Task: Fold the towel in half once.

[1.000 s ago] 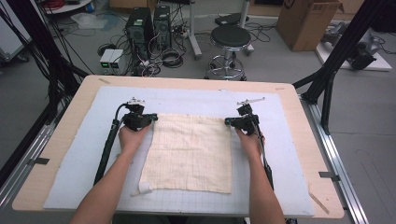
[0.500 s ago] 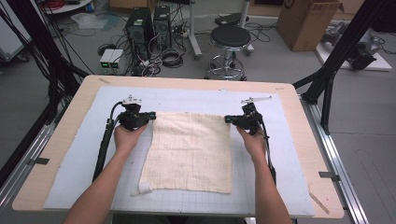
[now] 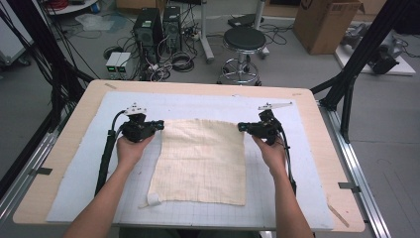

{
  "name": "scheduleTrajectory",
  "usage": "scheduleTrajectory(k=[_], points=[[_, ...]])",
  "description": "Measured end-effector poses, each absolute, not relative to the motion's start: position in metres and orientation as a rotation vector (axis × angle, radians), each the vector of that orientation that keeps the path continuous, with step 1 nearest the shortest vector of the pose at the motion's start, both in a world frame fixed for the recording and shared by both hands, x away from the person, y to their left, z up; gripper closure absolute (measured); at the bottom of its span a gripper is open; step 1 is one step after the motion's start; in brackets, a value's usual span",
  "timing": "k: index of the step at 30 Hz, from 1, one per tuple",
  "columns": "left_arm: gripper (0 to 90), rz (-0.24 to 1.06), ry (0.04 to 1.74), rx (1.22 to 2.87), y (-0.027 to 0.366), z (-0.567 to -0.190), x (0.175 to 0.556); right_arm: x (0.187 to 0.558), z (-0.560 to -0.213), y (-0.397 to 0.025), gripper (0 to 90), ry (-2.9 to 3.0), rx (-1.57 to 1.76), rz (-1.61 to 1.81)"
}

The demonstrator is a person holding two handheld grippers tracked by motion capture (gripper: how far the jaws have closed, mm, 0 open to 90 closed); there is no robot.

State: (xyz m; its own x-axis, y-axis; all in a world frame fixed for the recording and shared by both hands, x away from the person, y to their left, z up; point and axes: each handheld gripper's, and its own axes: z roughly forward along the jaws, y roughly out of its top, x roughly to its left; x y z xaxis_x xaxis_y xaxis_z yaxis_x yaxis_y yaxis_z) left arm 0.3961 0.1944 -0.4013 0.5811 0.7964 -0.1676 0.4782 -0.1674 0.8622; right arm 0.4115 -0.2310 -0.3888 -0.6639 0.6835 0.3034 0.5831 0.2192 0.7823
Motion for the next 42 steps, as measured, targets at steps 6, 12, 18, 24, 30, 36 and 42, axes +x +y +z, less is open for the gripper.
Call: scheduleTrajectory(k=[6, 12, 18, 24, 30, 36, 42], points=[[87.6, 0.412, 1.009, 1.827, 0.196, -0.397, 0.387, 0.403, -0.383, -0.229, 85.9, 2.38, 1.207, 1.461], [87.6, 0.404, 0.993, 1.808, 0.201, -0.399, 0.375, 0.393, -0.389, -0.233, 85.9, 2.373, 1.2, 1.492], [87.6, 0.391, 0.963, 1.807, 0.202, -0.399, 0.367, 0.383, -0.394, -0.238, 85.9, 2.366, 1.191, 1.526], [87.5, 0.383, 0.944, 1.811, 0.203, -0.401, 0.36, 0.375, -0.393, -0.239, 85.9, 2.366, 1.169, 1.547], [87.6, 0.387, 0.928, 1.812, 0.207, -0.401, 0.353, 0.367, -0.386, -0.237, 85.9, 2.373, 1.125, 1.561], [87.5, 0.387, 0.914, 1.804, 0.21, -0.401, 0.346, 0.362, -0.388, -0.237, 85.9, 2.394, 1.116, 1.563], [87.6, 0.381, 0.905, 1.802, 0.211, -0.402, 0.342, 0.359, -0.391, -0.242, 85.9, 2.391, 1.12, 1.567]])
